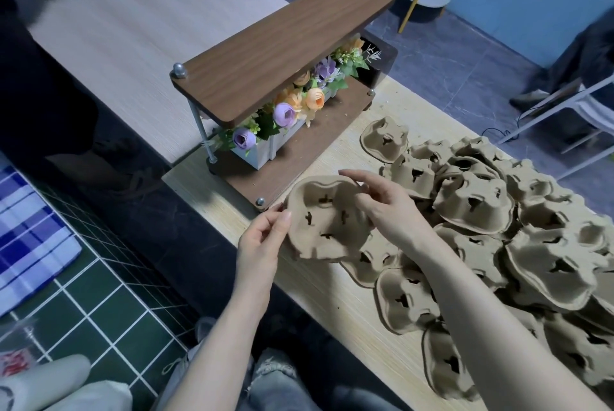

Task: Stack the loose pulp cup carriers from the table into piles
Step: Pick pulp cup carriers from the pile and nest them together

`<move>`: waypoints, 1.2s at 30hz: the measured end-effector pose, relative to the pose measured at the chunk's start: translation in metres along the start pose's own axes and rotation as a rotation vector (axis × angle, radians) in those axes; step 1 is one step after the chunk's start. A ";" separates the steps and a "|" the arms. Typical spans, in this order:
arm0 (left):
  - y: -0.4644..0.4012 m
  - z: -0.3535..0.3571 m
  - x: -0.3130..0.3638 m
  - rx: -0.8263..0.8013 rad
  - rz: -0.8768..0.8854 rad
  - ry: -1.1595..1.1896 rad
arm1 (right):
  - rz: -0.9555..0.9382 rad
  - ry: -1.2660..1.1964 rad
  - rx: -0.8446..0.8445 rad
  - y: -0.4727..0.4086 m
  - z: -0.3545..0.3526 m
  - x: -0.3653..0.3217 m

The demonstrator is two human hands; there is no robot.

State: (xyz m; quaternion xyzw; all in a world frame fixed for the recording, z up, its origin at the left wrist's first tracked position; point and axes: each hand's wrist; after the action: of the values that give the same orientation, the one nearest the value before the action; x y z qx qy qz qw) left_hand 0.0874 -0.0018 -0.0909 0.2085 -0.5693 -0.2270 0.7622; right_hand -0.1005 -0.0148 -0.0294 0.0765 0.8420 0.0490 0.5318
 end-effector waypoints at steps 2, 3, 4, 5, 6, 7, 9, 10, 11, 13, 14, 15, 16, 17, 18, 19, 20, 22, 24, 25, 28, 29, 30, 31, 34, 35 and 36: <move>0.000 -0.001 -0.002 0.005 0.002 -0.036 | -0.018 0.016 0.015 -0.005 0.002 0.004; 0.000 -0.002 -0.003 0.012 0.003 -0.050 | -0.026 0.020 0.028 -0.006 0.002 0.007; -0.001 -0.003 -0.005 0.023 0.005 -0.065 | -0.029 0.026 0.040 -0.006 0.002 0.009; -0.001 -0.004 -0.007 0.036 0.010 -0.083 | -0.025 0.044 0.049 -0.005 0.003 0.013; -0.002 -0.005 -0.009 0.050 0.014 -0.096 | -0.019 0.064 0.061 -0.003 0.004 0.016; -0.003 -0.006 -0.011 0.060 0.014 -0.099 | -0.011 0.080 0.080 0.000 0.004 0.019; -0.004 -0.007 -0.014 0.070 0.006 -0.092 | 0.008 0.076 0.135 0.005 0.004 0.026; -0.004 -0.006 -0.015 0.071 0.006 -0.084 | 0.023 0.060 0.161 0.009 0.005 0.030; -0.004 -0.006 -0.015 0.069 0.010 -0.073 | 0.043 0.047 0.179 0.013 0.005 0.032; -0.003 -0.005 -0.013 0.062 0.020 -0.065 | 0.082 0.022 0.191 0.022 0.008 0.038; -0.004 -0.005 -0.012 0.056 0.023 -0.073 | 0.101 0.005 0.187 0.026 0.010 0.041; -0.005 -0.005 -0.012 0.048 0.018 -0.085 | 0.121 -0.013 0.176 0.031 0.012 0.043; -0.006 -0.006 -0.012 0.035 0.007 -0.097 | 0.140 -0.034 0.158 0.035 0.015 0.045; -0.008 -0.007 -0.013 0.014 -0.011 -0.109 | 0.157 -0.061 0.138 0.038 0.018 0.046; -0.010 -0.008 -0.013 -0.015 -0.036 -0.123 | 0.160 -0.098 0.119 0.041 0.021 0.047; -0.012 -0.009 -0.014 -0.046 -0.064 -0.142 | 0.144 -0.140 0.110 0.044 0.023 0.046; -0.014 -0.009 -0.015 -0.082 -0.086 -0.164 | 0.119 -0.173 0.111 0.046 0.025 0.045; -0.018 -0.009 -0.017 -0.122 -0.099 -0.197 | 0.077 -0.194 0.134 0.046 0.029 0.041; -0.021 -0.010 -0.020 -0.091 -0.088 -0.180 | 0.054 -0.169 0.125 0.046 0.030 0.042; -0.022 -0.010 -0.020 -0.056 -0.080 -0.160 | 0.048 -0.174 0.098 0.045 0.031 0.042; -0.021 -0.016 -0.022 0.031 -0.060 -0.109 | 0.069 -0.227 0.035 0.042 0.029 0.049; -0.020 -0.018 -0.022 0.037 -0.059 -0.100 | 0.083 -0.210 0.064 0.040 0.026 0.051; -0.020 -0.019 -0.024 0.033 -0.060 -0.096 | 0.101 -0.151 0.114 0.039 0.021 0.055; -0.019 -0.021 -0.026 0.025 -0.065 -0.096 | 0.124 -0.071 0.171 0.038 0.016 0.059; -0.020 -0.024 -0.029 0.003 -0.080 -0.099 | 0.183 0.266 0.169 0.036 0.000 0.076; -0.020 -0.024 -0.028 -0.010 -0.081 -0.100 | 0.207 0.355 0.122 0.037 -0.003 0.080; -0.020 -0.025 -0.028 -0.024 -0.081 -0.095 | 0.227 0.419 0.070 0.036 -0.004 0.084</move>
State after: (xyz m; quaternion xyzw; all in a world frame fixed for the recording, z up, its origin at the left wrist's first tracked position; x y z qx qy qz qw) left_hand 0.1023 -0.0007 -0.1306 0.2112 -0.5933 -0.2740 0.7269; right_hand -0.1374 0.0363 -0.0965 0.1770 0.9212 0.0940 0.3335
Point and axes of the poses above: each hand's wrist, its own y-axis away from the middle knuckle, its own z-axis out of the palm, x = y × z, and after that the axes turned 11 degrees about -z, right-handed
